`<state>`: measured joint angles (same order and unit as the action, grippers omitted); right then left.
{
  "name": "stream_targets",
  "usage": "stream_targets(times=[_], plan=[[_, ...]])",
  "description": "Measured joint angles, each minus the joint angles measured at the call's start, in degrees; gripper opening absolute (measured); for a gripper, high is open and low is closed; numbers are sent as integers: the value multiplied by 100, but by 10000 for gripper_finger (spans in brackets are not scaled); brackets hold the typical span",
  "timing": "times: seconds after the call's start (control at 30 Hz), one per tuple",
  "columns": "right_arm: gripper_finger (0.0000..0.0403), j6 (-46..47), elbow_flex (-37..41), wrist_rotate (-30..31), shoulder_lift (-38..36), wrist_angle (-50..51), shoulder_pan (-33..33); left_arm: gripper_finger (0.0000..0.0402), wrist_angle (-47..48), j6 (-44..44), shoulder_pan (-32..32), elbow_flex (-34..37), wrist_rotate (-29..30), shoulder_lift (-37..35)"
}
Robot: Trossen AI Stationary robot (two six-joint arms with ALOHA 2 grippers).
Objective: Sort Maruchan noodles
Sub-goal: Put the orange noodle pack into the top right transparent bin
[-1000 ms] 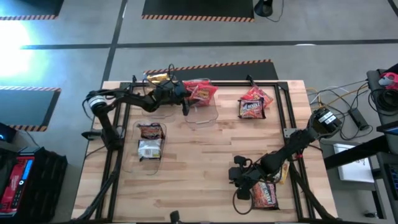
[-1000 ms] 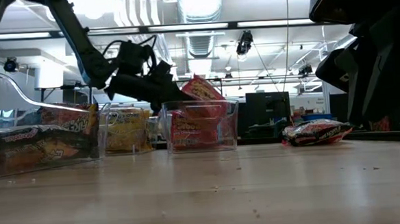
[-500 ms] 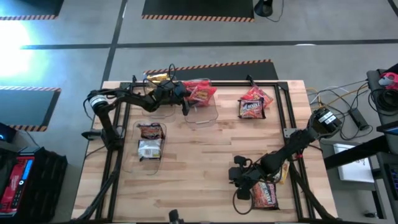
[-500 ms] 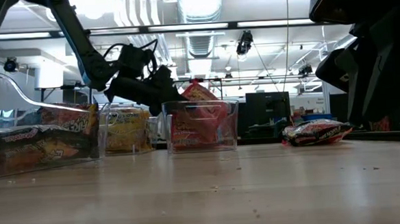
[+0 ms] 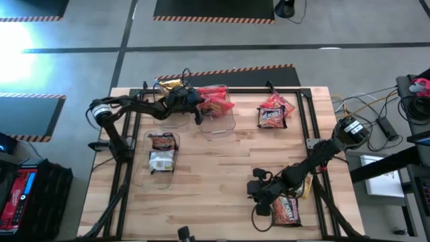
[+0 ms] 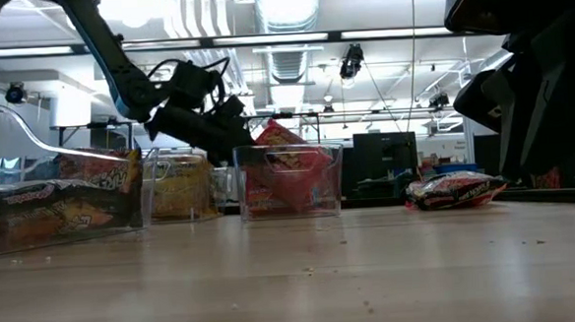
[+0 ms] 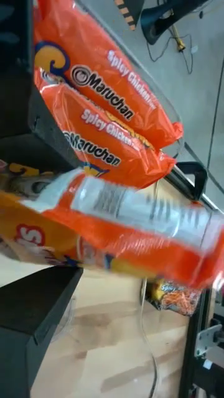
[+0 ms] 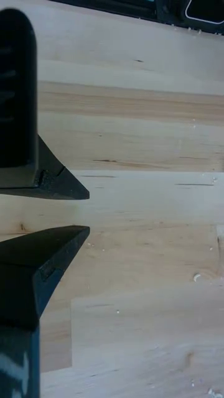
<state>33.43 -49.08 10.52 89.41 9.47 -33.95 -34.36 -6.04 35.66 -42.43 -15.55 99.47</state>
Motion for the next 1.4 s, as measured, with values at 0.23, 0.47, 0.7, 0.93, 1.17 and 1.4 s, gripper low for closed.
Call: stream_targets(times=[0.23,0.47,0.7,0.93,1.17,1.4], plan=[[68,-2,0,0,0,0,-2,234,646,-129,94,-7,20,-361],[68,-2,0,0,0,0,0,234,785,-97,132,-7,59,-396],[68,-2,0,0,0,0,-1,234,783,471,88,-7,-408,-401],[68,-1,0,0,0,0,-2,234,732,683,1,-7,-314,-408],[68,-2,0,0,2,0,-1,234,682,808,0,-56,118,-411],[68,0,0,0,2,0,-1,233,1034,787,0,-621,566,-411]])
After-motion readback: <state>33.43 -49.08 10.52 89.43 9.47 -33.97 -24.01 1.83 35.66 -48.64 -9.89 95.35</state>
